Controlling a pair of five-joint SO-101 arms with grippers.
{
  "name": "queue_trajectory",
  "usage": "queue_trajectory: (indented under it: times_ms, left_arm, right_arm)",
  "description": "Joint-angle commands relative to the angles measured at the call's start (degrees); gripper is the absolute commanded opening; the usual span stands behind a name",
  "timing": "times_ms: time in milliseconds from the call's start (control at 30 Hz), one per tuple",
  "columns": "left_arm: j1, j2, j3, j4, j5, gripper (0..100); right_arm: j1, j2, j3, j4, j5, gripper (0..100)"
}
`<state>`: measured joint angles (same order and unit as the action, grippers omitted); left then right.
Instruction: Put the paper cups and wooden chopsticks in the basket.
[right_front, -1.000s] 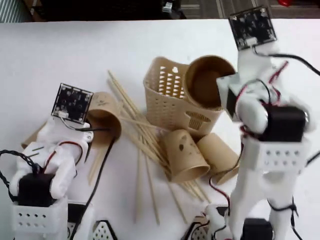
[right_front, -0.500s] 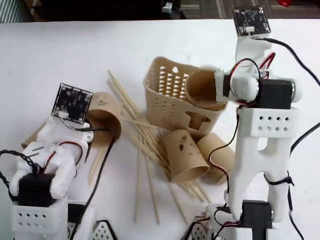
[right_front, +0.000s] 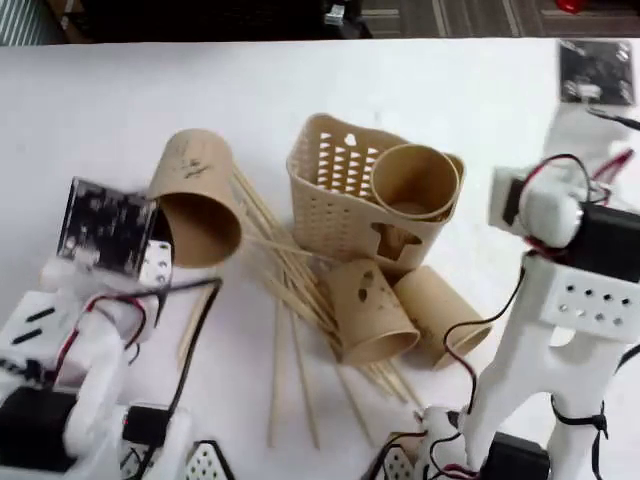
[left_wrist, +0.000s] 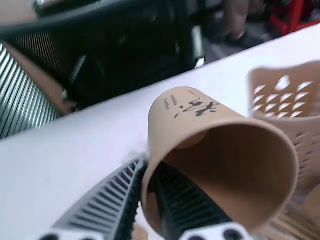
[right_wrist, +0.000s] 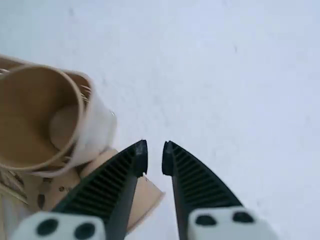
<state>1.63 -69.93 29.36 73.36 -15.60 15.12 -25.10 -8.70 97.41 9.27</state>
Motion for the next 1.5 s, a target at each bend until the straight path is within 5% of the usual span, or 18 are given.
queue_trajectory:
  times_ms: [0,467,800,1133,1333,1467]
  left_arm:
    - [7.25,0.66,-5.98,-1.58,0.62,2]
    - [21.14,17.71,-15.30,-7.56,5.89,2]
    - [32.75,35.65,-27.43,-7.56,5.80,2]
    - [33.27,49.19,-30.77,-8.00,5.36,3]
    - [32.13,49.80,-30.77,-10.37,7.03,25]
    - [27.91,50.07,-30.42,-17.85,8.35,25]
  right_arm:
    - [6.81,-1.36,10.29,-4.53,-0.53,6.0]
    - [16.57,-1.89,48.70,-41.19,-8.62,6.0]
    - [17.71,-1.80,50.02,-42.33,-8.62,5.7]
    - [17.89,-1.80,50.02,-42.24,-8.35,5.7]
    - [17.80,-1.80,50.02,-42.15,-8.26,5.7]
    - [17.80,-1.80,50.02,-42.15,-8.18,5.7]
